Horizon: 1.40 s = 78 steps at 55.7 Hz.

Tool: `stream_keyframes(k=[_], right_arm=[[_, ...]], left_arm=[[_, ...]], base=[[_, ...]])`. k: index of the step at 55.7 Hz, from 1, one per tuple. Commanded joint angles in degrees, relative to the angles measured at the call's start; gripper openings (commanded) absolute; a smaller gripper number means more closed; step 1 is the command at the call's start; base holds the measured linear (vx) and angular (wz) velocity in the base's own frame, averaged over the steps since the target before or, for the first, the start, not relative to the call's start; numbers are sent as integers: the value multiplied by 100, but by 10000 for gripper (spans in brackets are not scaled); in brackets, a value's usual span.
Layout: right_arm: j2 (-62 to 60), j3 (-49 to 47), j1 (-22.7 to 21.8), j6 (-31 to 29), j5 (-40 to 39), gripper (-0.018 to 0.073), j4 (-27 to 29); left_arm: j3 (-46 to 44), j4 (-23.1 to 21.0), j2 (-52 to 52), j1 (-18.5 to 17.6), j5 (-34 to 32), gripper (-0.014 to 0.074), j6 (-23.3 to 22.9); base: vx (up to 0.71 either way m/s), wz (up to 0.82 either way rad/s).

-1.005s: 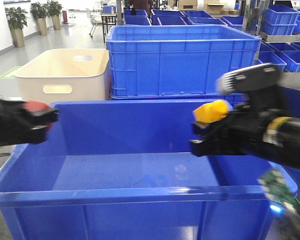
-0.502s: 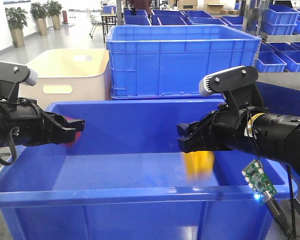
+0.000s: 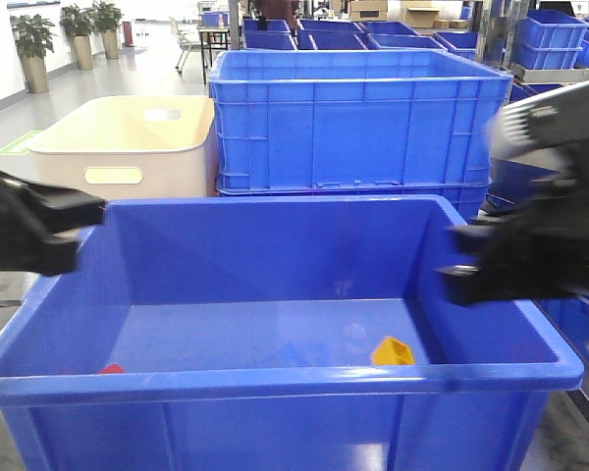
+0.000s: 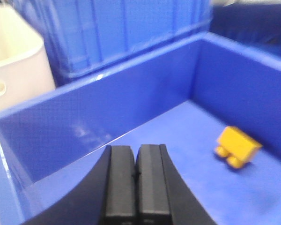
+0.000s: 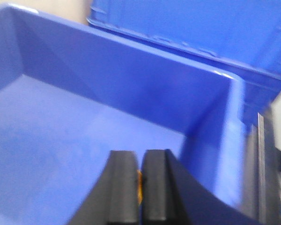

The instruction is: Pick red and yellow blocks into blue bin

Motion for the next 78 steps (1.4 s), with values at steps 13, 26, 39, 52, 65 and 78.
stream_keyframes(k=[13, 26, 39, 52, 65, 78], right_arm=[[-2669, 2037, -16, 542, -572, -11, -277], [-4165, 3517, -16, 729, -866, -11, -331], [-4496, 3655, -16, 729, -698, -11, -329], [-4496, 3655, -16, 729, -698, -11, -329], [-4496, 3655, -16, 729, -698, -11, -329], [-4496, 3655, -16, 729, -698, -11, -329]], left_arm=[[1881, -172, -2109, 4, -283, -1, -625], [3196, -172, -3308, 4, -873, -1, -936], [3300, -172, -3532, 4, -823, -1, -931], [3300, -172, -3532, 4, -842, -1, -931], [3300, -167, -3532, 4, -841, -1, -931], [3893, 1329, -4062, 34, -1365, -1, -1105]], base=[[0, 0], [0, 0], [0, 0], [0, 0], [0, 0], [0, 0]])
